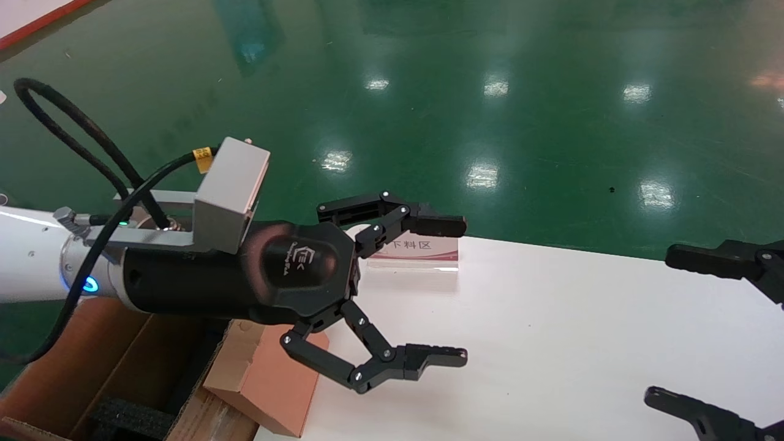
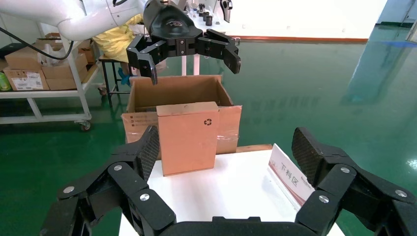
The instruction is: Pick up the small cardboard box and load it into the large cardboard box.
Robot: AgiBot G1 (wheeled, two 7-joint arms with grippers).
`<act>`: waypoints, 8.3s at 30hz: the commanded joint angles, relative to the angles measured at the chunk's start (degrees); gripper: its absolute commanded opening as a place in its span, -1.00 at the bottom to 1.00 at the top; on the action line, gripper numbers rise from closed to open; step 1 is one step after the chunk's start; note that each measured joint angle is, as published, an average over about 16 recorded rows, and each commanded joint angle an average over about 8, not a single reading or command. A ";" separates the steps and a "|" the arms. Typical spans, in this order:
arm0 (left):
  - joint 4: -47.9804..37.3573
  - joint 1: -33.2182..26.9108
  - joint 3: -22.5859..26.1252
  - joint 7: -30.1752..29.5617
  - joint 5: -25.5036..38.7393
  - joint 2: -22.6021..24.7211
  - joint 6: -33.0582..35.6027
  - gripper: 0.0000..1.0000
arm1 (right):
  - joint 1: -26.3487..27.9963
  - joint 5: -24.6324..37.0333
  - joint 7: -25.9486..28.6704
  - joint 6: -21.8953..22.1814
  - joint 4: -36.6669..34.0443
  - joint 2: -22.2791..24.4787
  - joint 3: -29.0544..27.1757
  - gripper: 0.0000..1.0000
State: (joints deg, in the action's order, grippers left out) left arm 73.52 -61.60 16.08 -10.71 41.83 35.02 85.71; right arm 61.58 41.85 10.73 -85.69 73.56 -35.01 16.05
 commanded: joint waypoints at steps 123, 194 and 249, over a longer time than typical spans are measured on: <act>4.21 -66.17 87.70 -69.04 40.12 4.00 -0.04 -0.90 | 0.08 -0.25 -0.19 0.14 -0.06 0.13 0.35 -1.00; -21.14 -103.13 109.10 -47.31 37.14 7.51 6.35 -1.00 | 0.14 -0.34 -0.27 0.16 -0.12 0.17 0.49 -1.00; -5.19 -97.47 130.64 -68.36 41.81 -6.26 -11.20 -1.00 | 0.19 -0.48 -0.37 0.25 -0.12 0.25 0.69 1.00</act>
State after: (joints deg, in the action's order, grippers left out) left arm 68.27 -159.00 146.80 -79.05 83.56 28.92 74.78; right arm 61.76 41.38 10.36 -85.44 73.44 -34.76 16.74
